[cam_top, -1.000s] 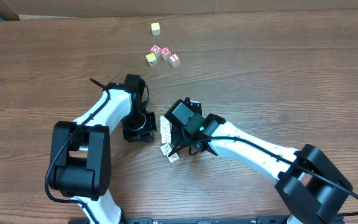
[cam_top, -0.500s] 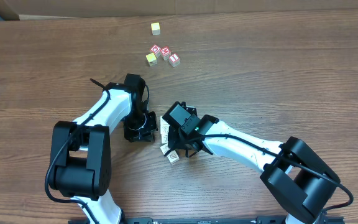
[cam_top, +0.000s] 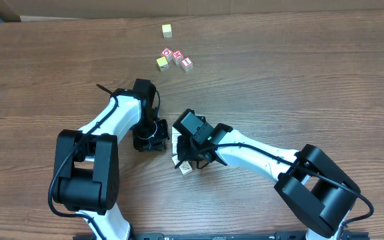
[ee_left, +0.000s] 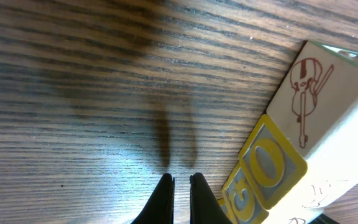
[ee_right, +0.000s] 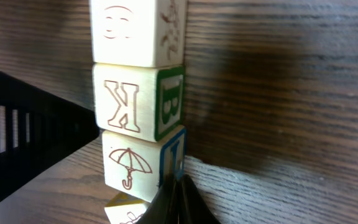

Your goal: Flip 5 blocks

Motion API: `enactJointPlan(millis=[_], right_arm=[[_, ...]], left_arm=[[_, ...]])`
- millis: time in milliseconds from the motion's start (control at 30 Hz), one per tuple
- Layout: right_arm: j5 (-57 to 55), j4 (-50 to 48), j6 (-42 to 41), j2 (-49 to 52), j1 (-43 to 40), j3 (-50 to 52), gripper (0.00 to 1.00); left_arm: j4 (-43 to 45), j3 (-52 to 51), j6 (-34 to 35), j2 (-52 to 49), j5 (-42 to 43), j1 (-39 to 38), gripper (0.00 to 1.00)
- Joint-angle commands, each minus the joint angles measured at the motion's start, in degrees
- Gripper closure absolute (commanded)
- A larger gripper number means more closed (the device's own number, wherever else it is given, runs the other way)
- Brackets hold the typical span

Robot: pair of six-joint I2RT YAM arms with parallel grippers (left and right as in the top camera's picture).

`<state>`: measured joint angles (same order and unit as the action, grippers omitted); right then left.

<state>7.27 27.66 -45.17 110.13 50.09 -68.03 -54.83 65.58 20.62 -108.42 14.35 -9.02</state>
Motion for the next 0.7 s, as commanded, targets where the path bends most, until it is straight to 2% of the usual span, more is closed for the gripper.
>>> enactJointPlan(millis=[0, 667], right_arm=[[0.35, -0.57, 1.97, 0.28, 0.35, 0.31, 0.96], [0.48, 5.25, 1.68, 0.15, 0.31, 0.04, 0.96]], left_arm=[[0.04, -0.39, -1.38, 0.26, 0.70, -0.44, 0.96], [-3.98, -0.63, -3.10, 0.26, 0.11, -0.44, 0.96]])
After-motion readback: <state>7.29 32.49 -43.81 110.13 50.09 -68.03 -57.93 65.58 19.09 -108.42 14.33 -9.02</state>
